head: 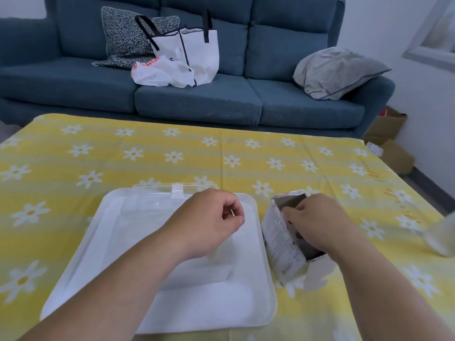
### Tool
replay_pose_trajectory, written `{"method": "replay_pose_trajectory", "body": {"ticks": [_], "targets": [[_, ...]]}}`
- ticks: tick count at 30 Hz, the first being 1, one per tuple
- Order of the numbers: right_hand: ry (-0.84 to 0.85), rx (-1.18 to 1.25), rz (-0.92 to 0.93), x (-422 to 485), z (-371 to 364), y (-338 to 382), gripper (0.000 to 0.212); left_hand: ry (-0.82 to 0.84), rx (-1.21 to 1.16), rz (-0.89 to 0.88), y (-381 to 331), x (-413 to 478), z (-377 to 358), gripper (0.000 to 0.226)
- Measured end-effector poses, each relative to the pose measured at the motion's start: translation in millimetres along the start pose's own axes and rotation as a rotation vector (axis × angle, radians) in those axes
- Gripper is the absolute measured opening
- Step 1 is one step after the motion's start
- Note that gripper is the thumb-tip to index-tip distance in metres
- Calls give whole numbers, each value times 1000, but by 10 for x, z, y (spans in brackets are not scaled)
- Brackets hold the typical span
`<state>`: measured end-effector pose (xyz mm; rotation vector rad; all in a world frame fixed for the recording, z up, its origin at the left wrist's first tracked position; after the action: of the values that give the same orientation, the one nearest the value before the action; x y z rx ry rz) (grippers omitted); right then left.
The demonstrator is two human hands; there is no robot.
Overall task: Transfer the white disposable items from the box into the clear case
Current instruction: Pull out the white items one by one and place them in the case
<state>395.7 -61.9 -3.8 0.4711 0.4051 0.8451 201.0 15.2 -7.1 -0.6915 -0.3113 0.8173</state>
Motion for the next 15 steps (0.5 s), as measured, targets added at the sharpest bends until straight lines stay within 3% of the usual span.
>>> {"method": "replay_pose_trajectory", "body": {"ticks": [4,8,10,13,15], "targets": [[-158,83,3,52,216,-65,26,-8,42,-8,-11,11,-23,14],[-189,223,42,-5,316,-50,10,-17,33,-14,-33,9,-34,14],[-146,192,11,-20,330,-99,23,-21,17,-17,-49,12,-36,14],[-136,80,-49,-23,344,-217,11,-19,20,-19,-56,11,-41,14],[-239,75,-19,-65,455,-191,12,-13,19,-16,-56,4,-42,14]]}}
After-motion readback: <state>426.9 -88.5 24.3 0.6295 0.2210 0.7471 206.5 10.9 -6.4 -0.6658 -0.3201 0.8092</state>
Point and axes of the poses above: each hand's wrist, its own x-axis towards the middle knuckle, its own z-axis out of the back of the hand, y = z × x, the point moved 8 cm from there along x, towards the middle knuckle, and after that the axes turned 9 degrees about x, right-handed, at the moved point
